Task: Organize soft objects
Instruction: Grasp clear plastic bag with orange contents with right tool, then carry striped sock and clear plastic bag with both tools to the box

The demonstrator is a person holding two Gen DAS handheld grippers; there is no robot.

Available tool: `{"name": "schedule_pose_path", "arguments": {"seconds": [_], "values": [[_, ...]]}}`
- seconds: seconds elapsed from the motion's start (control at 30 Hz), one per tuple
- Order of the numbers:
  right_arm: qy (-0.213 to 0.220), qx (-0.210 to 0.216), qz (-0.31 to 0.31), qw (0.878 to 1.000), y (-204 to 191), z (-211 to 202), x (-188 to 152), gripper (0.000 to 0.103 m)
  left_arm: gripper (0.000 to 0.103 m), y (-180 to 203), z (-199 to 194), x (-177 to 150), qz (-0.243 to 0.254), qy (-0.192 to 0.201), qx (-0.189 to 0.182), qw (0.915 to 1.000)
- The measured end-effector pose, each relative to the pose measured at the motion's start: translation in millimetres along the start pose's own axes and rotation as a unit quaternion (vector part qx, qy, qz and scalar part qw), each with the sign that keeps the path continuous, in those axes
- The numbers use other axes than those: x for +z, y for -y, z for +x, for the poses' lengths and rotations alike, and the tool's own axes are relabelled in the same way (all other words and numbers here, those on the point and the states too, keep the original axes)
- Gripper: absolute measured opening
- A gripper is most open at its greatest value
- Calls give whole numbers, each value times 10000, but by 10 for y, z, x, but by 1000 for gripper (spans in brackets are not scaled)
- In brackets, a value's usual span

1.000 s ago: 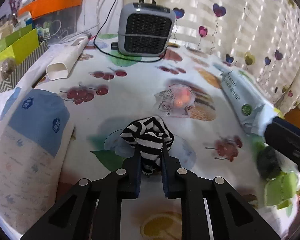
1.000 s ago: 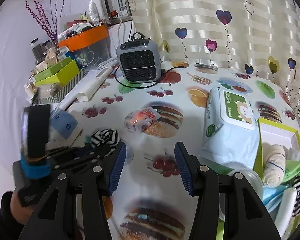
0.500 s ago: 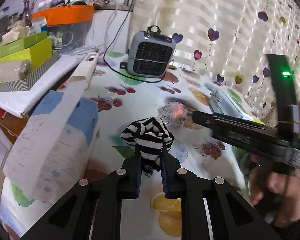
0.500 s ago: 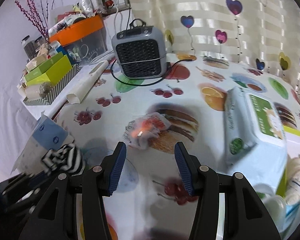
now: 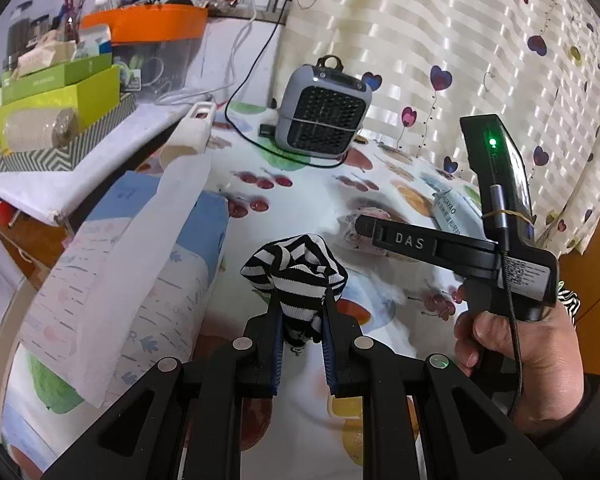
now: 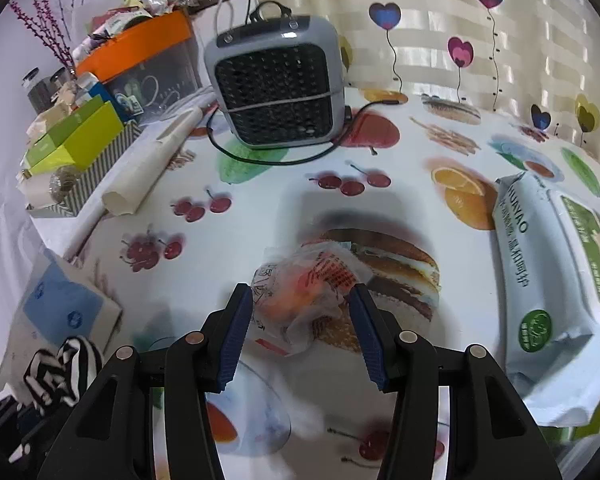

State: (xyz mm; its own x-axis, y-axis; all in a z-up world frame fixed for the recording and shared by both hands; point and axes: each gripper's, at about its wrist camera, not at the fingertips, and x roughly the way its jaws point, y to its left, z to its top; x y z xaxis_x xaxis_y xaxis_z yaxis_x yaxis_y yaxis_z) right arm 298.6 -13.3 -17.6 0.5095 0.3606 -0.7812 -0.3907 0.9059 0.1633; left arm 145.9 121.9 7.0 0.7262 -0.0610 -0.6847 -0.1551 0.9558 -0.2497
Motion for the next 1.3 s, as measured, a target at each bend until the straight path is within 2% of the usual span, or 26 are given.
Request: {"name": "schedule_pose_path", "arguments": {"seconds": [0.3,0.37,0.8,1.3], "values": [[68,-17,-21,10000,-14,-32,-48,32,16,10,56,-7,26,-76,-10,10000],[80,-1,-25,10000,-8,-83,-73,30,16,16,44,-4,32,-78,8,10000],[559,195,-186,9981,-55,-918,-341,30,16,170,-259,-38,177,86,134,9997],[1179,148,-311,9924,81,-1927,-846,30,16,682,-738,-244,562,234,-82,9981]]}}
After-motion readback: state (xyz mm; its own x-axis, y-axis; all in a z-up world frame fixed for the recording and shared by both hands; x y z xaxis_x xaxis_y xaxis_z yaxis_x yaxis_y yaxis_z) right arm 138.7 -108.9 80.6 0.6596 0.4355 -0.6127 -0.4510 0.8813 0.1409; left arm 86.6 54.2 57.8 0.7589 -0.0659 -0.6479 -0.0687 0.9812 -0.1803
